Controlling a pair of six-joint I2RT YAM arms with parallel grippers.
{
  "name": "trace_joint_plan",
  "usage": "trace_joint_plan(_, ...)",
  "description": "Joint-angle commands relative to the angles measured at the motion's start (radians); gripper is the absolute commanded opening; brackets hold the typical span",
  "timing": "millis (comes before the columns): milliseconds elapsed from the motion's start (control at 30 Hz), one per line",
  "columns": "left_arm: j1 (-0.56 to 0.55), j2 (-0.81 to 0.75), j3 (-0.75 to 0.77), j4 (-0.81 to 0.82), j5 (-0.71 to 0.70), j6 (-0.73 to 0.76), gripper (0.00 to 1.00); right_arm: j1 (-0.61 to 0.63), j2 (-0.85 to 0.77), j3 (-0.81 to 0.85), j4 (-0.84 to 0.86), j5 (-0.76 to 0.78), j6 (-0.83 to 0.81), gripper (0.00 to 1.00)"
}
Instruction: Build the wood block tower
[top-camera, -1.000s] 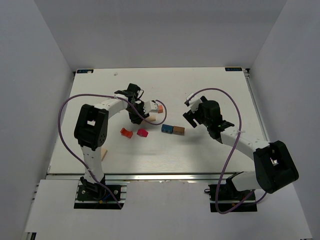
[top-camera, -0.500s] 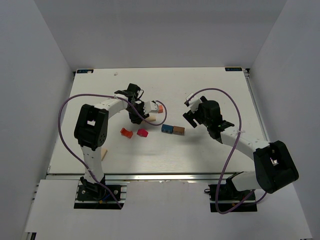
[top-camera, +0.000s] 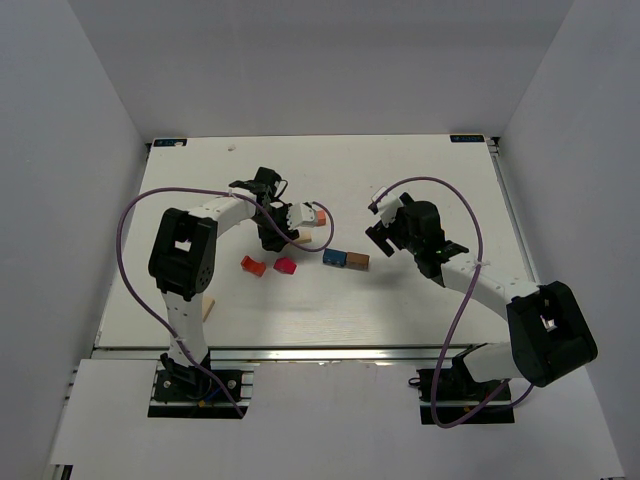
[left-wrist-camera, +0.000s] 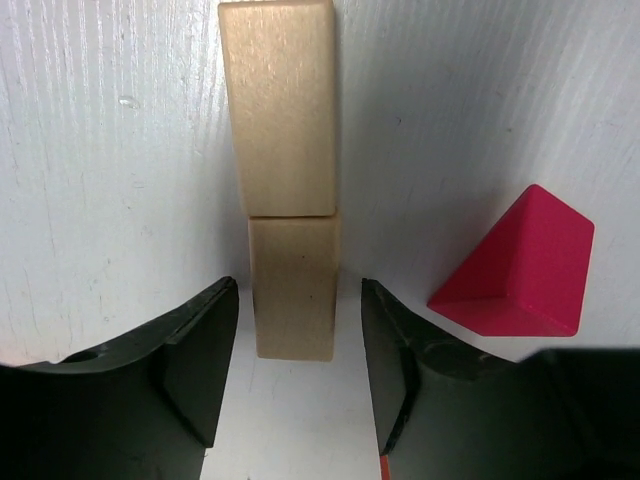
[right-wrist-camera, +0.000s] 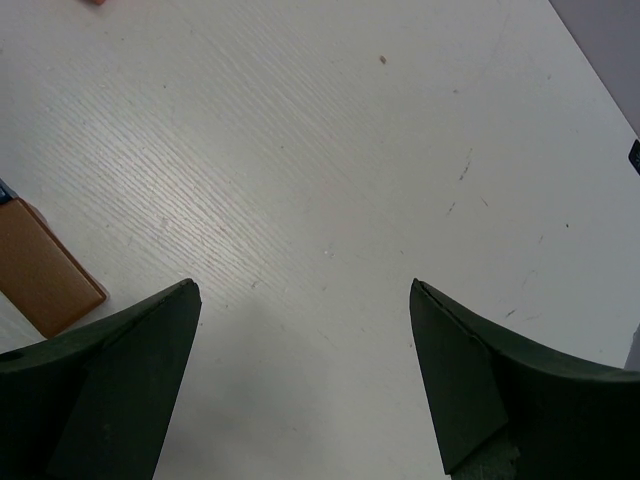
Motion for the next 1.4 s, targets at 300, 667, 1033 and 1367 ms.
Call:
trace_joint_plan(300, -0.007, -0.043, 0.035, 0.026, 0.034, -0.042, 0.7, -0.005, -0.009, 0.034, 0.008, -0.04, -0.004, 0.89)
trace_joint_plan(667, -0.006, -0.171, 0.026, 0.044, 0.045, -0.099, 0.91, -0.005, -0.059, 0.02, 0.016, -0.083, 0.003, 0.89)
trace_joint_plan(1033, 0.044, -0.491, -0.194, 0.493, -0.271, -0.874, 0.98, -0.005, -0.14, 0.009, 0.059, -0.142, 0.066, 0.89)
trace_joint_plan(1367, 0.065, -0.925, -0.422, -0.173, -0.874, -2.054, 0.98, -0.006, -0.174, 0.028, 0.094, -0.235, 0.066, 0.89)
